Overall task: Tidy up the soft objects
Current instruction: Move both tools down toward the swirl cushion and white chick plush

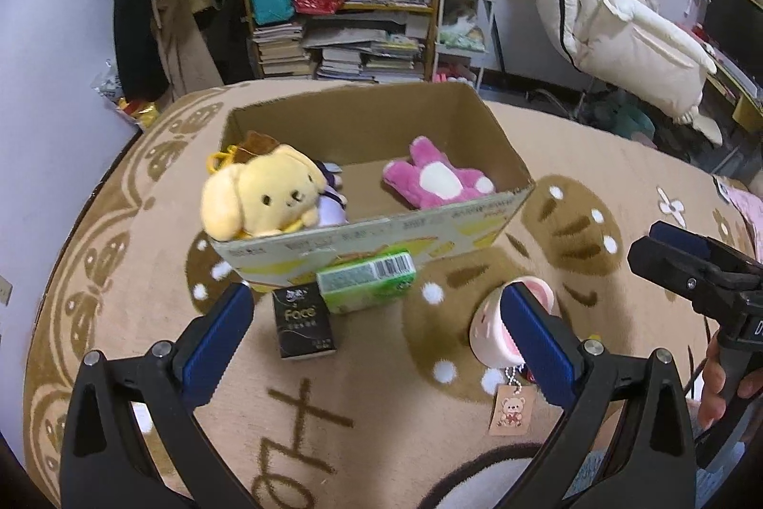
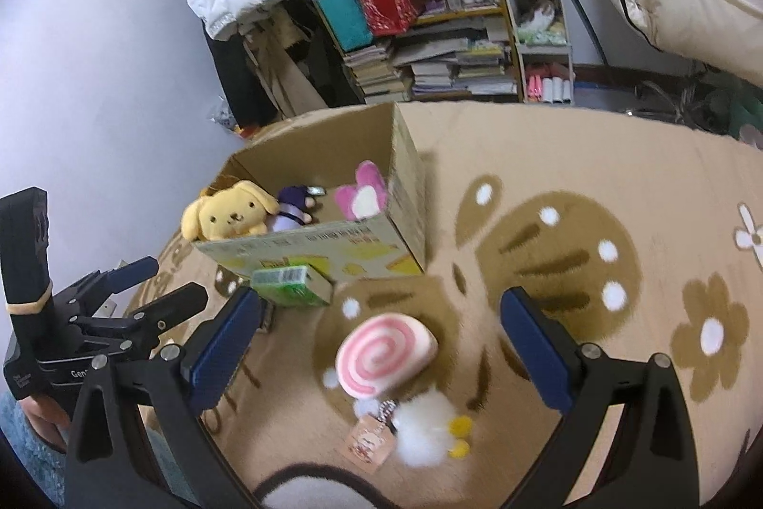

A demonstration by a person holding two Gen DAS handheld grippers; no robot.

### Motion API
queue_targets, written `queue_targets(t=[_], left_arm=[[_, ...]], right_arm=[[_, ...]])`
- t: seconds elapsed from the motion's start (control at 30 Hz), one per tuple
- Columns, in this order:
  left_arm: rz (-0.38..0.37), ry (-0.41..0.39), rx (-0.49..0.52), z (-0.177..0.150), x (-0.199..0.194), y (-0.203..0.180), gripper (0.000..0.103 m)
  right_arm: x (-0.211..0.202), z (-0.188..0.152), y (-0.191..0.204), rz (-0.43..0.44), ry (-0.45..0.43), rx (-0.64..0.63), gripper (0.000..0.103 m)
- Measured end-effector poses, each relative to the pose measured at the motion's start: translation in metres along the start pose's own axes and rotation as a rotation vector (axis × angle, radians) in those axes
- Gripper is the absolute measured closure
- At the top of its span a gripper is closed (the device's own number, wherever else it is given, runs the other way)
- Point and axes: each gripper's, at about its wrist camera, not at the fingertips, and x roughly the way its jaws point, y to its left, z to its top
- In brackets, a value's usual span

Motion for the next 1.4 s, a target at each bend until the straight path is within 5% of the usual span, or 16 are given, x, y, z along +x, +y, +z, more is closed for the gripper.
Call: queue_targets(t=[0.47,0.73,0.97,1.3,1.4], left_arm=[[-0.07,0.085,0.084,-0.007,0.04,-0.032,0.001],[-0.106,0.139,0.12,-0.013,0.061,-0.052,0.001],[-0.183,0.198,0.101,-0.018,0.08,-0.064,0.001],[-0.176,0.254,0.162,-0.028,0.106,-0.087,0.001],[-0.165,0.265,0.163,-0.03,0.113,-0.089,0.001]], right_arm=[[0.018,-0.019,-0.035,0.014,0.153,0.06,0.0],[0.026,-0.025,-0.045,-0.001,0.215,0.101,0.013],[0.035,-0.031,-0.051,-0.003,0.27,0.134,0.014],[0.053,-0.039,-0.062,0.024,0.354,0.188,0.015],[0.058,-0.041,-0.058,0.038,0.383,0.164,0.025]])
